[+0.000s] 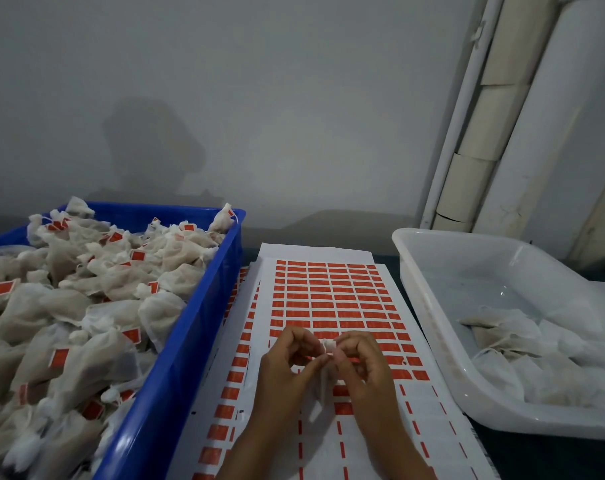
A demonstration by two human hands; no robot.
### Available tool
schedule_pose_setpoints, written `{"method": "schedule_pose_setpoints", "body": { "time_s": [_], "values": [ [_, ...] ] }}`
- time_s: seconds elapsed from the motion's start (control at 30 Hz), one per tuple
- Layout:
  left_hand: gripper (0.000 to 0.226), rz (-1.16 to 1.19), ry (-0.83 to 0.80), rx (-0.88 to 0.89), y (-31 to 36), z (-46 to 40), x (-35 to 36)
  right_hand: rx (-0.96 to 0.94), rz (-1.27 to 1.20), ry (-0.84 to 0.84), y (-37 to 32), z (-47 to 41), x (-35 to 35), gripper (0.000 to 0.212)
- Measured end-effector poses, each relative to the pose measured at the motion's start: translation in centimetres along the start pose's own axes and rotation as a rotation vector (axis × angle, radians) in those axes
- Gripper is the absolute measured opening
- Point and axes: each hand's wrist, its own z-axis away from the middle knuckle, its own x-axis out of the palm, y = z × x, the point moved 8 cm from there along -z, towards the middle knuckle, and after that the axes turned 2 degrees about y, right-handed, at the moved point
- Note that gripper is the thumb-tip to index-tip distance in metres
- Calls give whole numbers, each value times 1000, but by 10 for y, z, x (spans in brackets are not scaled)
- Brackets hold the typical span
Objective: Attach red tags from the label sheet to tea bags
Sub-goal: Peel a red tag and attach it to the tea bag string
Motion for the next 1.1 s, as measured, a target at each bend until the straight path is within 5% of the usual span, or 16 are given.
{"method": "schedule_pose_setpoints", "body": {
  "time_s": [0.37,0.77,1.1],
  "values": [
    [22,1,-43,-1,2,1,5,133,-116,-21,9,-1,1,26],
    [30,-3,-34,-10,1,2,4,139,-90,-79,13,0,7,9],
    [17,-107,7,-14,-4,1,0,91,-16,-59,10,3,6,21]
  ]
}}
